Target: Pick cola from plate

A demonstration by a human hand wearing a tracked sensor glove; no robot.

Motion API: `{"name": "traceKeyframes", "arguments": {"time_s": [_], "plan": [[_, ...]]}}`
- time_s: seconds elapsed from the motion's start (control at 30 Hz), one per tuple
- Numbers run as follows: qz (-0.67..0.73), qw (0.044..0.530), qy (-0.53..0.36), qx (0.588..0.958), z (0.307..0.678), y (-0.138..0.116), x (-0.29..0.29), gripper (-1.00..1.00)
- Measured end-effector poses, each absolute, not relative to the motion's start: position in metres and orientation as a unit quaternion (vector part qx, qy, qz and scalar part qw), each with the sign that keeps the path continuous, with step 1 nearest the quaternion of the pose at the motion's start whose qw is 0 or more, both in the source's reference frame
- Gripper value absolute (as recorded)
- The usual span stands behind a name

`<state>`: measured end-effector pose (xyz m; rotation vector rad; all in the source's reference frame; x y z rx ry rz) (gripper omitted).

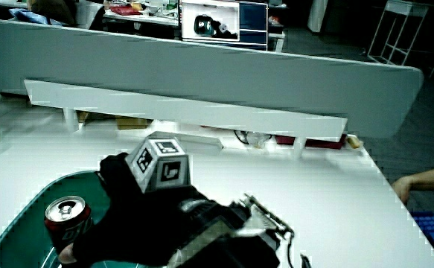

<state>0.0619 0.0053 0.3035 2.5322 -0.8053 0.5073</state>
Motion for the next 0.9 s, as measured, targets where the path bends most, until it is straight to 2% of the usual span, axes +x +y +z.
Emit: {"name": "traceKeyframes", "arguments": {"time_s": [0.07,0.1,0.77,0.9], "plan": [[0.193,0.237,-0.282,0.909,0.301,0.001,0.052,0.0],[0.194,0.217,-0.29,0.911,0.309,-0.001,0.049,0.0],[0.237,0.255,-0.279,0.895,0.357,-0.022,-0.004,0.0],[0.216,0.248,-0.273,0.904,0.362,-0.021,-0.011,0.0]]}}
